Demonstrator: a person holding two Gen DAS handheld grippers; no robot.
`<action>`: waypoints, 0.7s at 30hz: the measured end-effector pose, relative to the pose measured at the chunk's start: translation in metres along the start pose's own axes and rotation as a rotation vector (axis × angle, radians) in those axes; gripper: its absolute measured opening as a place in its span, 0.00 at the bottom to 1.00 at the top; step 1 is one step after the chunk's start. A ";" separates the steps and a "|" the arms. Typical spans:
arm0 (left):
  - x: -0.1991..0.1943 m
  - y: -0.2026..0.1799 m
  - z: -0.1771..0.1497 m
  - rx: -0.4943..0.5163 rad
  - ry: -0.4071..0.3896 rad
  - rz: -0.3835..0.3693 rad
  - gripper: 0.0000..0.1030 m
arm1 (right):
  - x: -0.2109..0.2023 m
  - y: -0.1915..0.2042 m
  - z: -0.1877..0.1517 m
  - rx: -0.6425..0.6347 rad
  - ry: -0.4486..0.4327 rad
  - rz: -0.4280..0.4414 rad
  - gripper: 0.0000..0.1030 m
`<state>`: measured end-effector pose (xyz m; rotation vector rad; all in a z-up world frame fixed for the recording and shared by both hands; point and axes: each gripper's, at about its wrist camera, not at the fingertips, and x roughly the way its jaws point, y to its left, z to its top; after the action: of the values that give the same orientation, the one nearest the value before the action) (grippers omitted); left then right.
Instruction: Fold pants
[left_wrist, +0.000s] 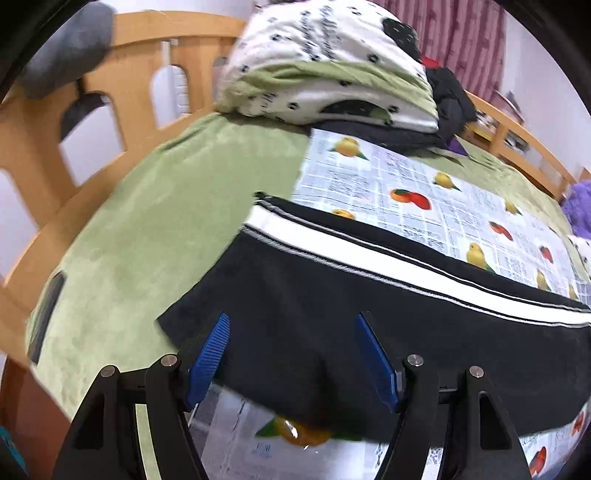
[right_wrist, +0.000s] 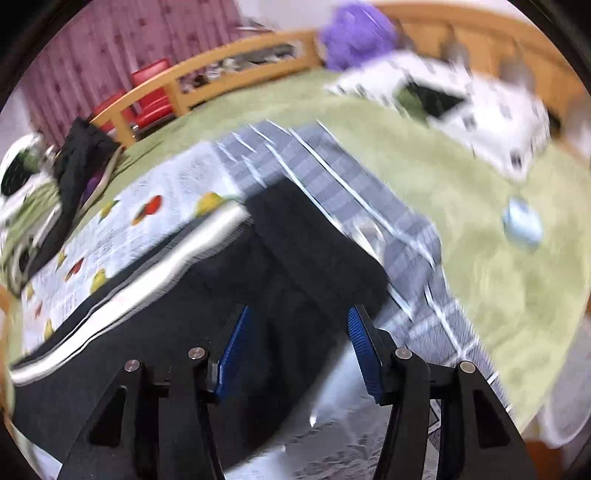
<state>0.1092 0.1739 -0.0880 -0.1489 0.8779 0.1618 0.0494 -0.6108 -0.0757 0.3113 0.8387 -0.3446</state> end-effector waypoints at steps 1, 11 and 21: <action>0.005 -0.002 0.004 0.010 0.007 -0.009 0.66 | -0.002 0.014 0.005 -0.030 -0.009 0.014 0.54; 0.078 0.007 0.065 0.008 0.029 0.037 0.66 | 0.044 0.239 0.003 -0.459 0.045 0.286 0.56; 0.139 0.025 0.101 0.030 0.070 0.068 0.64 | 0.141 0.355 -0.022 -0.649 0.273 0.412 0.59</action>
<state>0.2671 0.2291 -0.1339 -0.0972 0.9553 0.2082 0.2695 -0.3063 -0.1512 -0.0839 1.0784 0.3652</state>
